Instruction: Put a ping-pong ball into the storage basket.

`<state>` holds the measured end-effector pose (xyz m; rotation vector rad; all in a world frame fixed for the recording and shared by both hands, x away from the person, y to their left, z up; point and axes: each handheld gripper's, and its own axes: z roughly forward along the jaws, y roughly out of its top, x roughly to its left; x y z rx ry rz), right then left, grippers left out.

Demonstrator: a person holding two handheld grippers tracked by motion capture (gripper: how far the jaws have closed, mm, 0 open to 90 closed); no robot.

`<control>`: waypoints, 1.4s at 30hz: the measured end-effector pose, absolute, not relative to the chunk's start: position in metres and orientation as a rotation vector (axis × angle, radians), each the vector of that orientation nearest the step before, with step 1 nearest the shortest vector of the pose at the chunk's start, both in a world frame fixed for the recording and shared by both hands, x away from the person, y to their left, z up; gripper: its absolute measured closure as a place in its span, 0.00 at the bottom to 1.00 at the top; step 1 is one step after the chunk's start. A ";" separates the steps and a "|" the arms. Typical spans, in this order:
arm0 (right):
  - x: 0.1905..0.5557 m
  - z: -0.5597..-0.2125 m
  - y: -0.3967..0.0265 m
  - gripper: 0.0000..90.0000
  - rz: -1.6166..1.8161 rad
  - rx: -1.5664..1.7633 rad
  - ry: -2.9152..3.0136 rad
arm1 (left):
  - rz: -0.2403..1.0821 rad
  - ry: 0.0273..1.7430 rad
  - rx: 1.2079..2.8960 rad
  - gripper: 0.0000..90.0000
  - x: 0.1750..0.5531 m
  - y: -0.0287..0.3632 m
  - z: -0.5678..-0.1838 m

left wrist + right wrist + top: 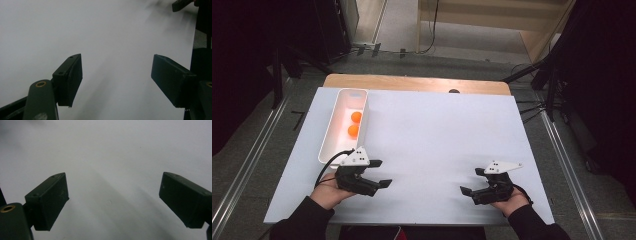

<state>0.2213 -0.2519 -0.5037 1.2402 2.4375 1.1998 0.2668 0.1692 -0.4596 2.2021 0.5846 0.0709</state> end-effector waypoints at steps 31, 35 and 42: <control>0.222 -0.506 -0.251 0.08 1.185 1.259 2.445 | 0.106 0.639 2.232 0.28 0.249 0.203 -0.473; 0.222 -0.506 -0.251 0.08 1.183 1.252 2.445 | 0.103 0.643 2.227 0.28 0.249 0.204 -0.473; 0.222 -0.506 -0.249 0.08 1.171 1.242 2.455 | 0.094 0.644 2.234 0.28 0.249 0.203 -0.474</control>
